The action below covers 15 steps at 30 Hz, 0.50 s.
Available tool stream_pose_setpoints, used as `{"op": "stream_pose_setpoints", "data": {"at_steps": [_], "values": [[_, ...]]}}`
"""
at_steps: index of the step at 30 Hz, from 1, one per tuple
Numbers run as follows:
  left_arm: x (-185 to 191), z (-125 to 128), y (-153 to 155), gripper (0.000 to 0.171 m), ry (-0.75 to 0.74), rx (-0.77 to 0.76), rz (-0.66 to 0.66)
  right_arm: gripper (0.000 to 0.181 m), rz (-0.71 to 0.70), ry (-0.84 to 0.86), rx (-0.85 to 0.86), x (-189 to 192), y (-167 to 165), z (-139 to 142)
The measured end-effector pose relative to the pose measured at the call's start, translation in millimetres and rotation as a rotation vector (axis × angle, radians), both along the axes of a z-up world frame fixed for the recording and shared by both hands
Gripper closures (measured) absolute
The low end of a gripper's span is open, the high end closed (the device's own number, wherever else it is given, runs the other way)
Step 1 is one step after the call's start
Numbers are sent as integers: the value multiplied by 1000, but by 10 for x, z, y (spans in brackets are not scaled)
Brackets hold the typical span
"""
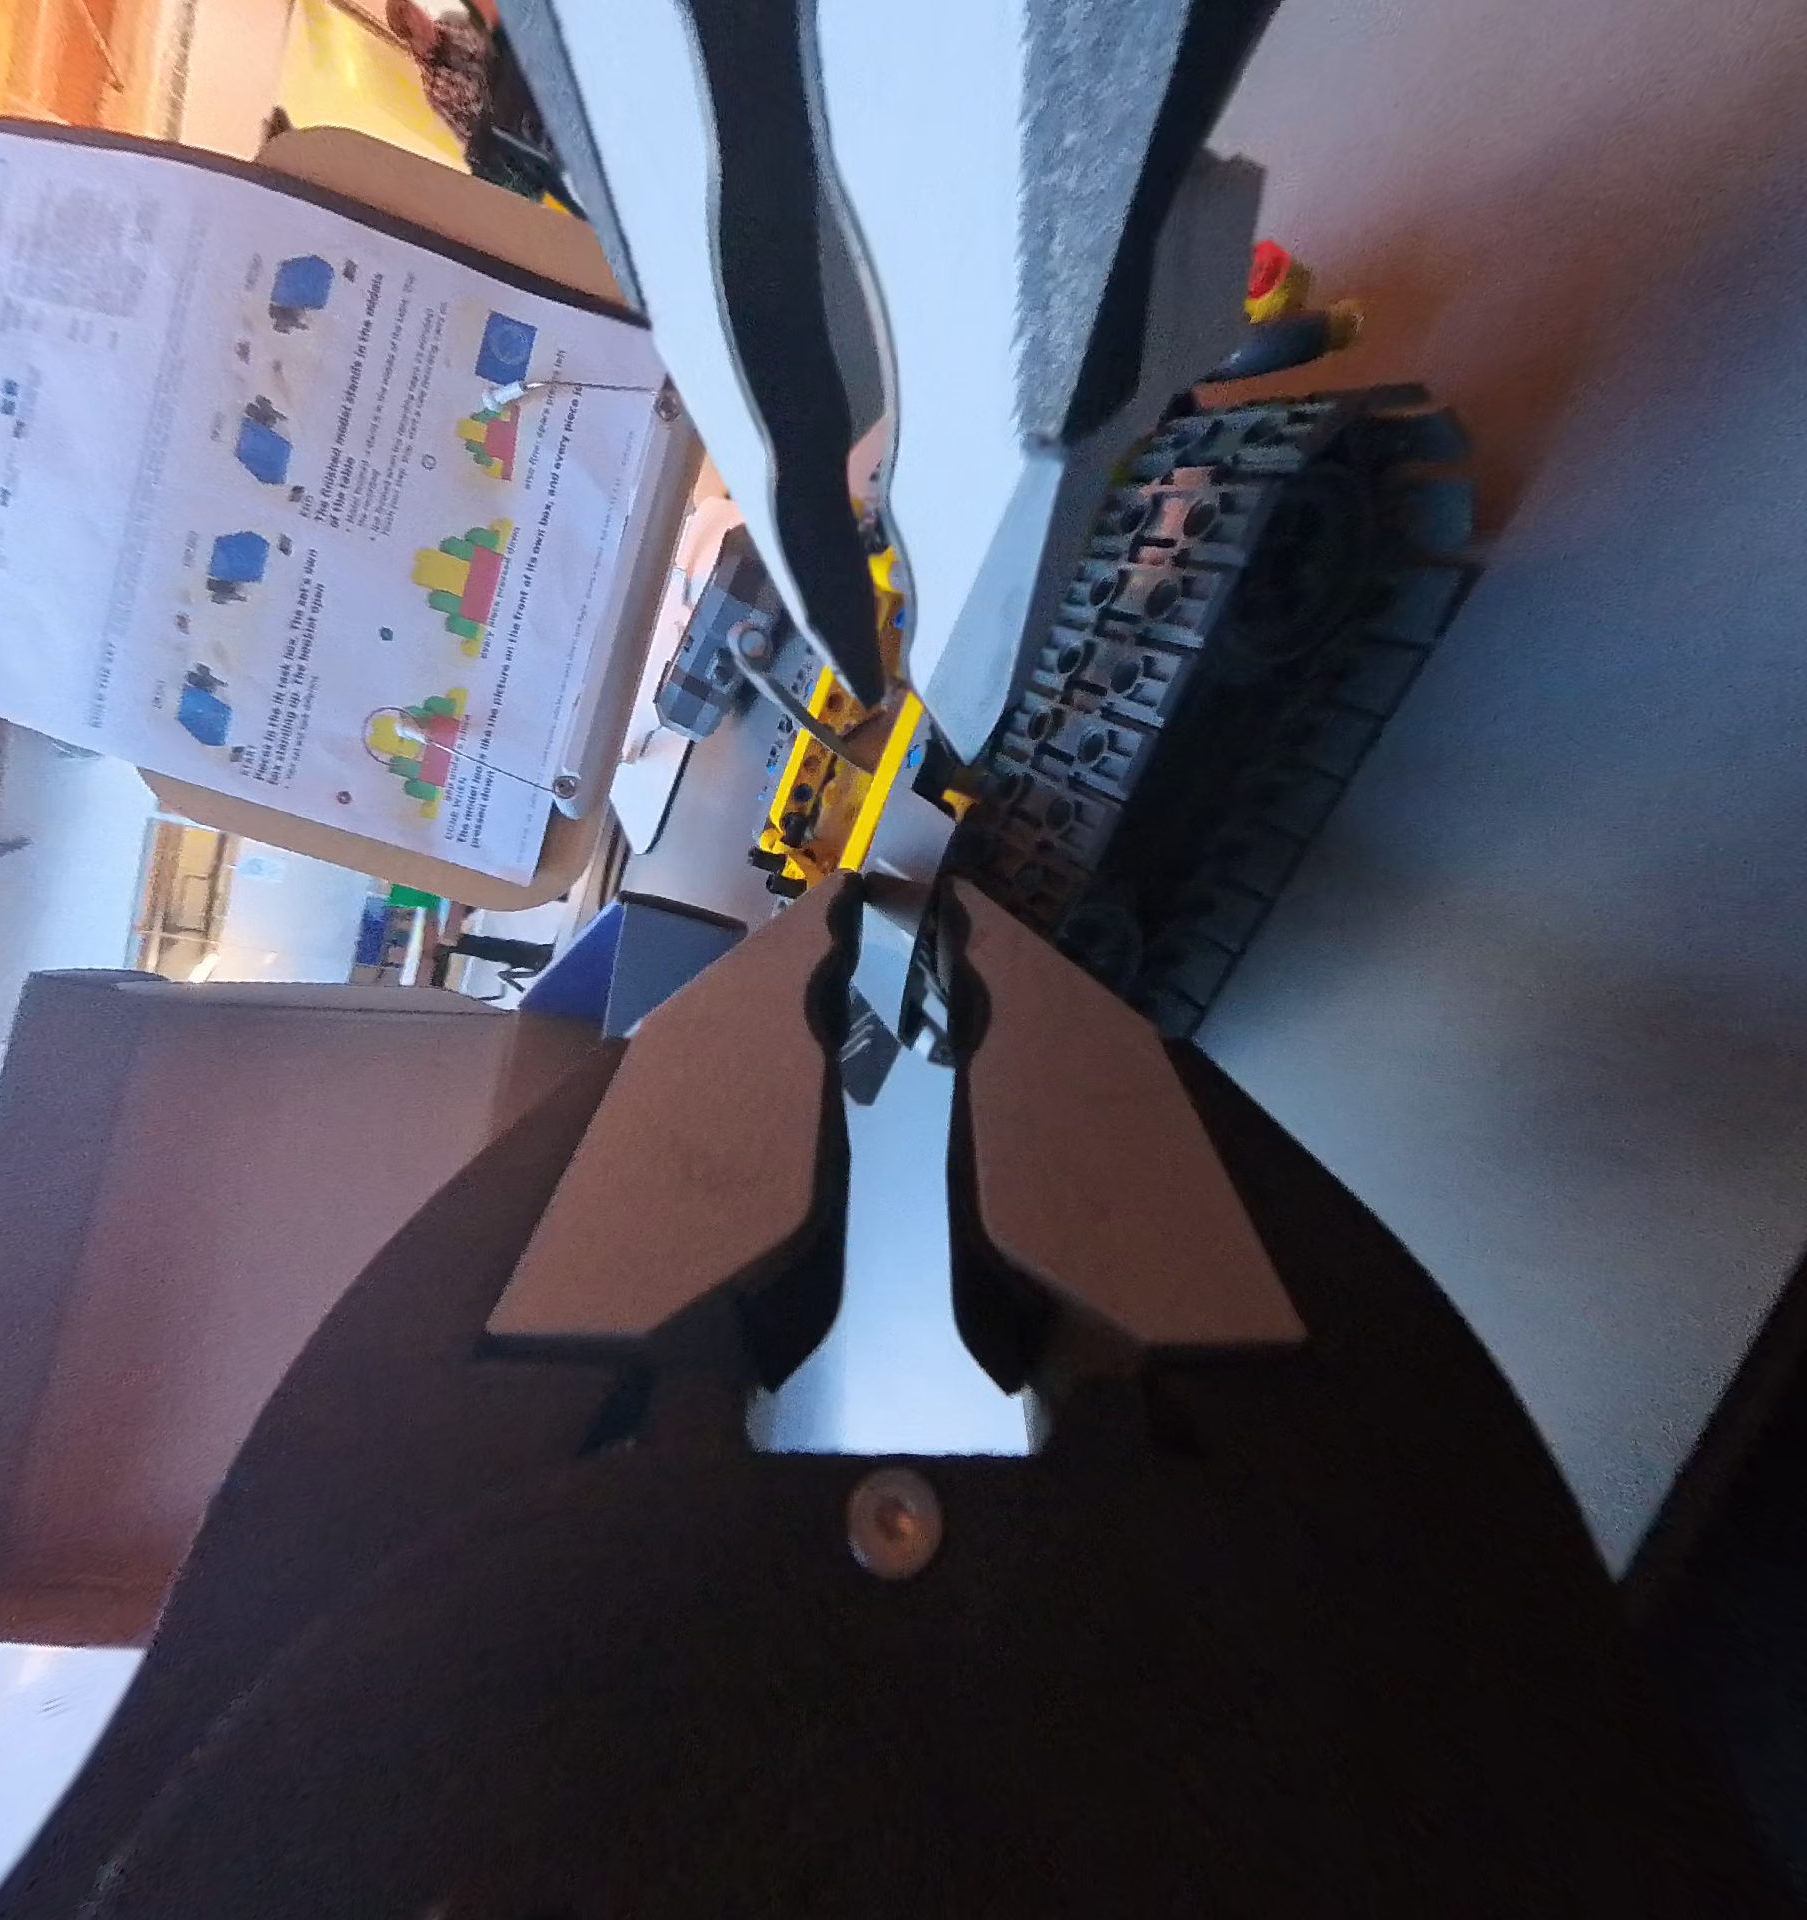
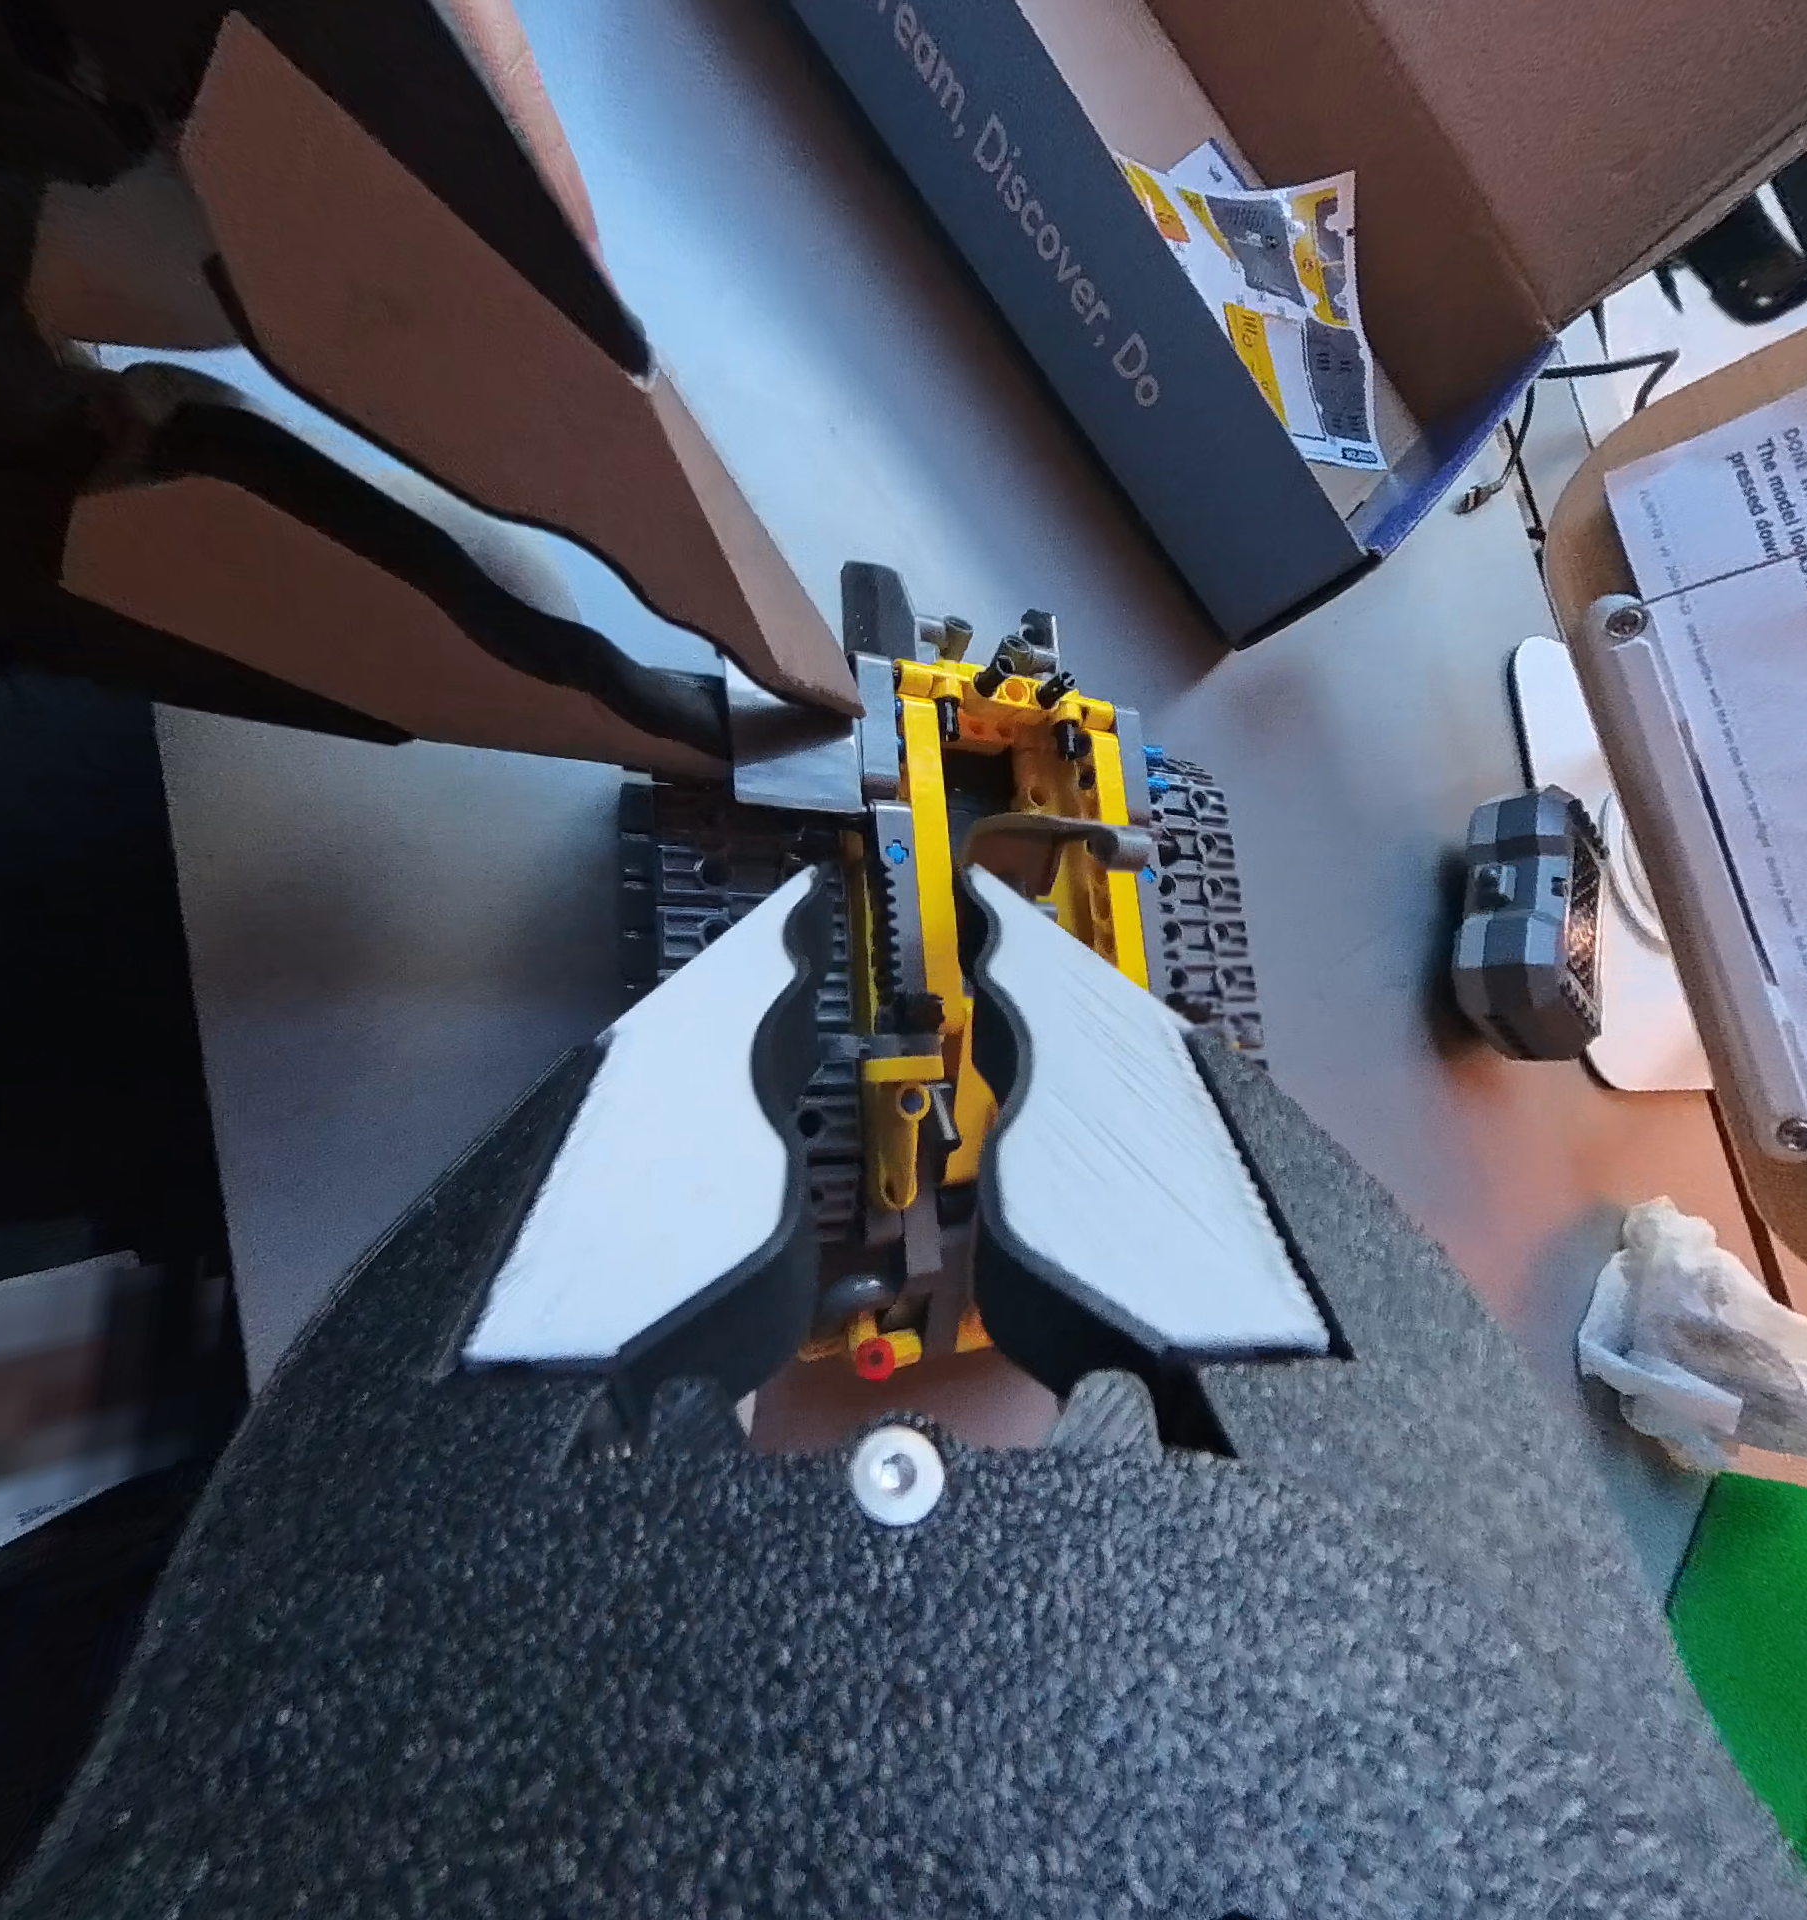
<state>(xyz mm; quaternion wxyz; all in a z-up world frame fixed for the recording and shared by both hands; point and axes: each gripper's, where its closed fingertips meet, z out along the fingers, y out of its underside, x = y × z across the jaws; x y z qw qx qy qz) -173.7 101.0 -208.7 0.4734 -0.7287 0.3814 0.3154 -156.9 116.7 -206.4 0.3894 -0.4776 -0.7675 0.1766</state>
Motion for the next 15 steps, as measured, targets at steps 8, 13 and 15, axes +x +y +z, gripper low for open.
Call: {"op": "stream_pose_setpoints", "data": {"at_steps": [8,13,15], "values": [[-71,10,75,164,116,27,23,162,-5,-53,29,-91,65,-76],[-83,55,72,167,-96,52,-37,167,-24,-94,2,-111,105,-79],[-139,67,83,168,-245,45,-65,169,-43,-93,-23,-149,111,-77]]}}
